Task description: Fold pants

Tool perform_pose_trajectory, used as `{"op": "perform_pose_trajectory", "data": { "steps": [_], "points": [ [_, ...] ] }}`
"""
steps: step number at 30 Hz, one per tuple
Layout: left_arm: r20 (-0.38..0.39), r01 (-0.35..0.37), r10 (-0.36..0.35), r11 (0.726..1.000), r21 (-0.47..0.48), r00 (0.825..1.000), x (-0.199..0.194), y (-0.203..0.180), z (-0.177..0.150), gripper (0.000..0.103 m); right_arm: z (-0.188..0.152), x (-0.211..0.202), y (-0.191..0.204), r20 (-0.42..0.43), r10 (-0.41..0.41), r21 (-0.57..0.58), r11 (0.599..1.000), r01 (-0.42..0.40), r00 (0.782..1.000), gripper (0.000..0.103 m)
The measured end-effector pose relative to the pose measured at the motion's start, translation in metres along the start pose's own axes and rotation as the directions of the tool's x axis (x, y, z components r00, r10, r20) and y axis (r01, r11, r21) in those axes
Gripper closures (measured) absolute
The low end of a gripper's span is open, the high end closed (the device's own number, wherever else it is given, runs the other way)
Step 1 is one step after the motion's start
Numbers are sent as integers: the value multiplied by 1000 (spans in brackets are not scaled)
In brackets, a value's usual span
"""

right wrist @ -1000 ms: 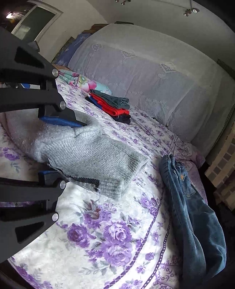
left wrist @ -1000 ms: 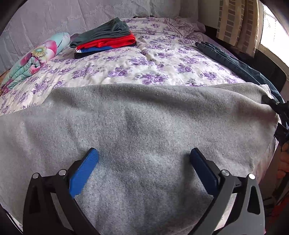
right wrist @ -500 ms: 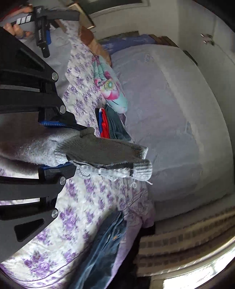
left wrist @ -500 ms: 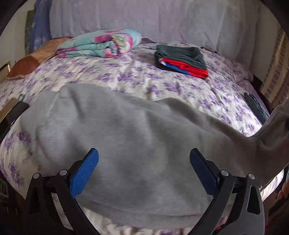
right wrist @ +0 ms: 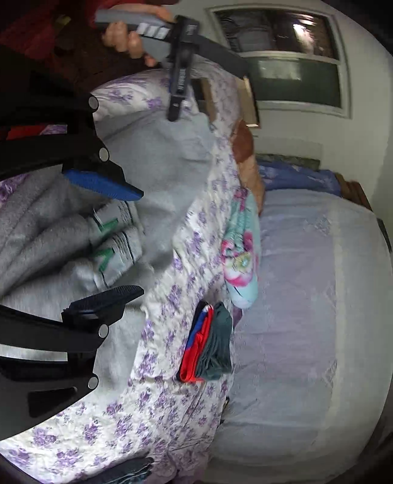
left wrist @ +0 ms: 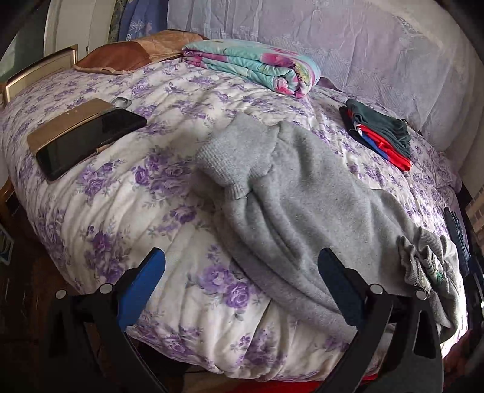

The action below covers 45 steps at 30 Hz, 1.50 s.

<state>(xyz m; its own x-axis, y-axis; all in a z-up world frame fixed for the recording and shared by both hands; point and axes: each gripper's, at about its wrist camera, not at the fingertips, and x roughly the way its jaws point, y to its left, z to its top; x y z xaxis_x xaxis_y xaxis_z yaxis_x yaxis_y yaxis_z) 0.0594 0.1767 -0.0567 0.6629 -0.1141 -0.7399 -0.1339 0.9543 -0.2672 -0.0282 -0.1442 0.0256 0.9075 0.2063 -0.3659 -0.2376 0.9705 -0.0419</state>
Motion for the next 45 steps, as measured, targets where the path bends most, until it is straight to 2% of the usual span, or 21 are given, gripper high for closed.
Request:
{"op": "perform_pose_trajectory", "data": {
  "steps": [3,6,8,9,11,14,17,20,23,26,27,29,32,34,36,37,38,39,40,42,45],
  "points": [
    [-25,18,-18,1000,-24,1000,8,3,-2,4,1,28,-21,-75,-147,30,988,149,986,45],
    [-33,9,-10,1000,-24,999,11,4,-3,4,-31,76,-14,-293,-113,-29,994,109,949,42],
    [-43,11,-12,1000,-24,999,12,5,-2,4,-41,73,-2,-234,-154,-94,986,136,960,41],
    [-52,16,-17,999,-31,999,13,6,0,4,-40,72,-4,-244,-144,-84,988,127,959,41],
    [-67,26,-29,999,-43,997,17,8,5,4,-33,68,-19,-259,-80,7,996,84,963,42],
    [-77,51,-56,997,-63,996,23,10,15,4,-19,45,-28,-166,-27,95,995,43,986,42],
    [-97,104,-113,991,-87,989,33,12,27,5,-16,38,-22,-127,-37,66,997,46,991,32],
    [-97,222,-237,965,-141,967,39,18,36,5,-33,64,-25,-235,-12,84,996,33,972,27],
    [-86,341,-367,914,-220,926,46,30,43,5,-43,65,-25,-202,-4,93,995,24,979,22],
    [-73,385,-419,880,-279,905,54,40,46,12,-43,64,-25,-203,6,100,995,15,979,21],
    [-63,384,-417,877,-288,907,53,43,47,17,-43,64,-25,-204,9,103,995,12,979,21],
    [-66,353,-387,889,-293,920,55,45,48,46,-40,60,-26,-207,14,117,993,10,978,22],
    [-59,350,-382,891,-290,922,55,48,46,56,-25,39,-28,-125,56,166,985,-35,991,22],
    [-52,344,-371,898,-274,927,53,44,45,59,-16,31,-25,-87,41,150,988,-27,995,21],
    [-44,339,-363,902,-266,931,49,44,44,62,-17,40,-21,-113,13,115,993,0,994,20],
    [-40,334,-356,906,-261,934,48,44,45,63,-24,54,-21,-179,-3,104,994,22,984,20],
    [-37,327,-346,911,-251,937,46,42,45,64,-35,72,-20,-279,-2,94,995,30,960,19],
    [-35,317,-334,919,-237,942,44,39,45,64,-43,79,-17,-283,7,73,997,14,959,11],
    [-35,305,-320,926,-222,947,43,38,45,63,-46,77,-13,-247,-4,50,999,17,969,10],
    [-56,282,-300,936,-208,952,47,36,46,60,-42,75,-12,-258,-5,47,999,18,966,10],
    [-67,294,-315,930,-222,947,56,37,42,52,-33,61,-21,-226,35,126,992,-6,974,11]
  ]
}}
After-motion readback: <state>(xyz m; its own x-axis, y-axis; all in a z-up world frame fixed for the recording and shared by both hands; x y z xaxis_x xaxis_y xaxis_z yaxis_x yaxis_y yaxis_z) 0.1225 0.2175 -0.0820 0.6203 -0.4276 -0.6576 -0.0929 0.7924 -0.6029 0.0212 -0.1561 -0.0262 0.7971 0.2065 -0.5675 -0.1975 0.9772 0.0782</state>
